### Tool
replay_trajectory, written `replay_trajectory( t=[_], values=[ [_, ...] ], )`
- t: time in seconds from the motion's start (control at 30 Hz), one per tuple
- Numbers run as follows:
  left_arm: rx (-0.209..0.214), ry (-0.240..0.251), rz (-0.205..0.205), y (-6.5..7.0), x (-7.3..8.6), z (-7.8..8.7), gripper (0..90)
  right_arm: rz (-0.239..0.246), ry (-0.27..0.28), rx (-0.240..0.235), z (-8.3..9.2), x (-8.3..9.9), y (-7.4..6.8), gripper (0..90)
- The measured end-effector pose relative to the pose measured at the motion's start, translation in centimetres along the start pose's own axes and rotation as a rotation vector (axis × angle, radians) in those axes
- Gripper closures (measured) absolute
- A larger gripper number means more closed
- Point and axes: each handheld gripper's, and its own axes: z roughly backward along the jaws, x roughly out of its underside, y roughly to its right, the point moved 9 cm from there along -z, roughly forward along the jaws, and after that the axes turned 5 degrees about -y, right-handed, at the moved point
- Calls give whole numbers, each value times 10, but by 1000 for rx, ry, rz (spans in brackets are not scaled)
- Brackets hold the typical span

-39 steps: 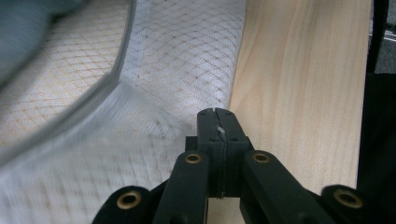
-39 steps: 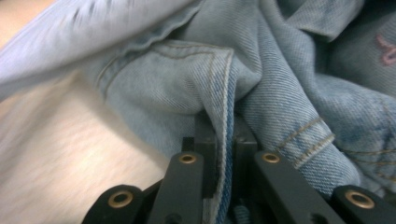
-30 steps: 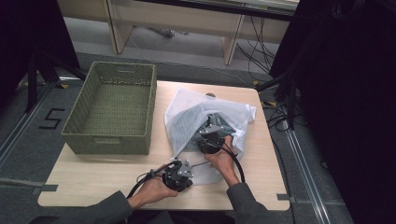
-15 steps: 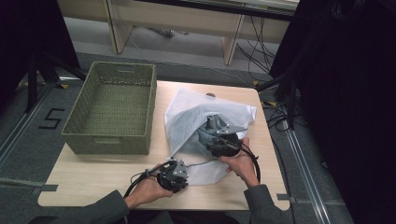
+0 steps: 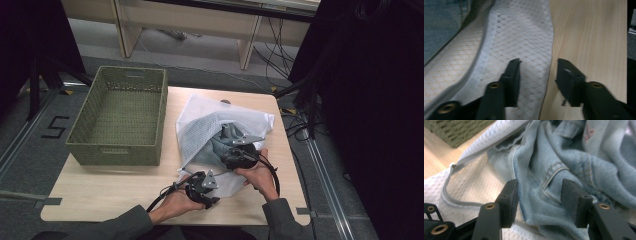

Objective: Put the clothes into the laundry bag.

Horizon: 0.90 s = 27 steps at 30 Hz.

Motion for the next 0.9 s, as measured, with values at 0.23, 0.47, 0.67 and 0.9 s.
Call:
replay_trajectory(
  t=[0.23,0.47,0.67,0.9],
  values=[
    [-2,-3,-18,0,3,3,876,38,-100,30,-12,18,-9,518],
    [7,-8,-10,2,5,4,887,108,-187,92,-35,30,-7,756],
    [5,-3,-12,2,5,4,888,72,-135,239,-48,11,11,783],
    [5,-9,-19,2,5,4,888,57,-92,315,-61,-1,37,778]
  ],
)
